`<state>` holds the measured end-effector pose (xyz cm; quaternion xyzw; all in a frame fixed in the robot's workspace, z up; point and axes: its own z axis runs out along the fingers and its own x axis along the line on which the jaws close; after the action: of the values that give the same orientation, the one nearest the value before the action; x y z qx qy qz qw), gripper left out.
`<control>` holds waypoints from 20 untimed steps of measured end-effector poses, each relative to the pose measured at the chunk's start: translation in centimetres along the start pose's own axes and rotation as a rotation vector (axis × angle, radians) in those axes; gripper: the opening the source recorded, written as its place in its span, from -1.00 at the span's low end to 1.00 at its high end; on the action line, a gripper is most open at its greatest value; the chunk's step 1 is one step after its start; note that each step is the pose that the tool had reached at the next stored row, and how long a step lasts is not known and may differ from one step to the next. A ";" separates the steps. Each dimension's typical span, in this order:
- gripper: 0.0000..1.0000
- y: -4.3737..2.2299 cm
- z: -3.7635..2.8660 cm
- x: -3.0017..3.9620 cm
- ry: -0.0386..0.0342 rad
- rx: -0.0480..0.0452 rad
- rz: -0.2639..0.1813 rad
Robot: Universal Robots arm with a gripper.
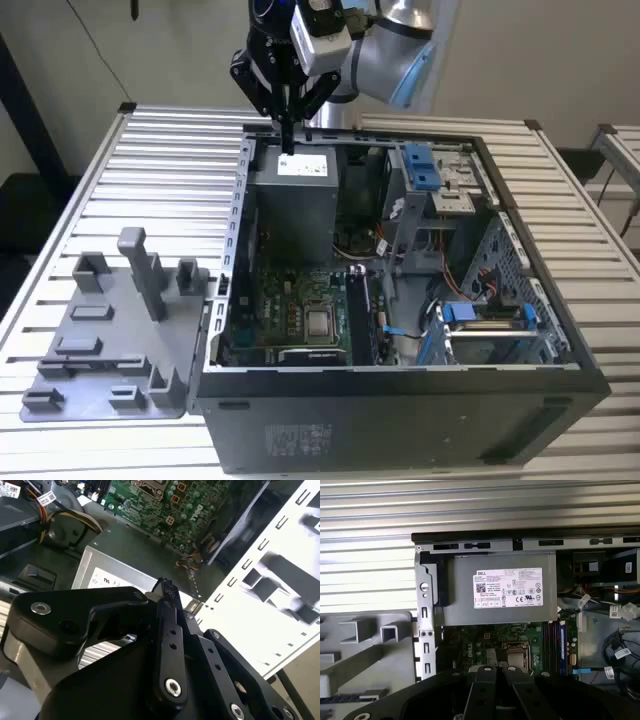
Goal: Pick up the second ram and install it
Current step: 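Reach for the second ram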
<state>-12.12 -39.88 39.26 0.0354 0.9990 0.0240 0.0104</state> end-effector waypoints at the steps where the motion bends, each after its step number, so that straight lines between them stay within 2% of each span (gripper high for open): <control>1: -0.79 0.00 0.00 0.00 0.0000 0.0000 0.000; 14: -0.79 -0.02 0.00 0.07 -0.0003 -0.0002 0.000; 18: -0.79 -0.07 0.01 0.77 -0.0001 -0.0002 0.000; 20: -0.79 -0.10 0.01 1.13 0.0043 0.0001 0.000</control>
<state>-13.25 -39.90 39.23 0.0355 0.9990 0.0241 0.0082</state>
